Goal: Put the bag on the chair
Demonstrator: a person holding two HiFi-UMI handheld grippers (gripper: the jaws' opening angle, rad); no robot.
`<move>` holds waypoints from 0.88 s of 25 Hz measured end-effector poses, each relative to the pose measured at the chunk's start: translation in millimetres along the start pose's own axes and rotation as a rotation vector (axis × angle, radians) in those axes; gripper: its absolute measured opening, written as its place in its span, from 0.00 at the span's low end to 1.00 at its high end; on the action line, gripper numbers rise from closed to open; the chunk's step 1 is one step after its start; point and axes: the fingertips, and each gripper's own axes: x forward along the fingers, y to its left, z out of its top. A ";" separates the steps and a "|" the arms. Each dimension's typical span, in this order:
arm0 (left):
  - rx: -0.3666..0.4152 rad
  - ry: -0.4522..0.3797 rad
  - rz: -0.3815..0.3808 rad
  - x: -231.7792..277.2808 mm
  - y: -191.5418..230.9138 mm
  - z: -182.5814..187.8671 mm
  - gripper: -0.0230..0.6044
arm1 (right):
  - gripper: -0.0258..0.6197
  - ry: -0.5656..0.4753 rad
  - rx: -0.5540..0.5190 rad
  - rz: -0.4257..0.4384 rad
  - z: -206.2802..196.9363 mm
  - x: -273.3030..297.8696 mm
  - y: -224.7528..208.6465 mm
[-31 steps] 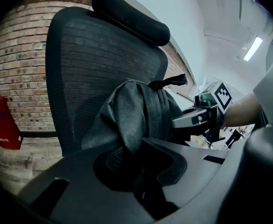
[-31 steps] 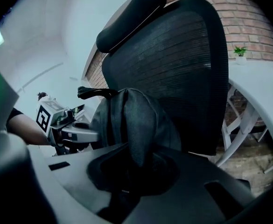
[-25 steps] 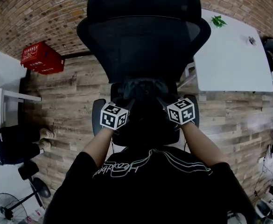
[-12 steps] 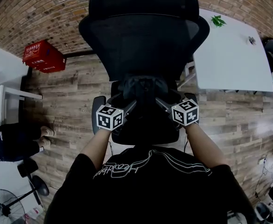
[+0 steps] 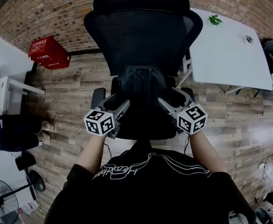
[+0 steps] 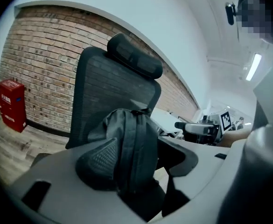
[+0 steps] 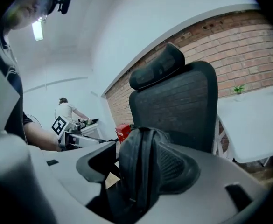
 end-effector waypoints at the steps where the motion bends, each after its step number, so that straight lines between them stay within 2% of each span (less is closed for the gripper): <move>1: -0.010 -0.015 -0.017 -8.0 -12.4 2.5 0.46 | 0.42 -0.021 0.006 0.002 4.6 -10.8 6.5; 3: -0.018 -0.053 -0.033 -24.9 -38.4 9.7 0.42 | 0.37 -0.072 0.068 0.025 14.3 -34.3 20.7; 6: -0.028 -0.130 -0.036 -48.5 -81.0 24.1 0.30 | 0.29 -0.145 0.162 0.069 27.9 -70.9 41.5; 8: -0.018 -0.173 -0.058 -62.0 -113.3 29.3 0.23 | 0.25 -0.161 0.150 0.077 30.8 -90.7 53.8; 10: 0.021 -0.187 -0.076 -75.6 -142.6 29.1 0.15 | 0.16 -0.166 0.132 0.096 29.5 -107.3 68.2; 12: 0.061 -0.174 -0.086 -86.9 -167.5 25.6 0.13 | 0.05 -0.171 0.107 0.122 28.4 -124.7 83.7; 16: 0.098 -0.141 -0.082 -107.6 -202.1 14.8 0.11 | 0.03 -0.166 0.056 0.216 29.6 -159.0 119.9; 19: 0.069 -0.126 -0.098 -120.0 -221.6 8.7 0.11 | 0.03 -0.174 0.071 0.299 37.4 -179.8 143.7; 22: 0.051 -0.123 -0.141 -129.9 -243.4 5.2 0.11 | 0.03 -0.176 0.076 0.292 39.9 -196.0 153.0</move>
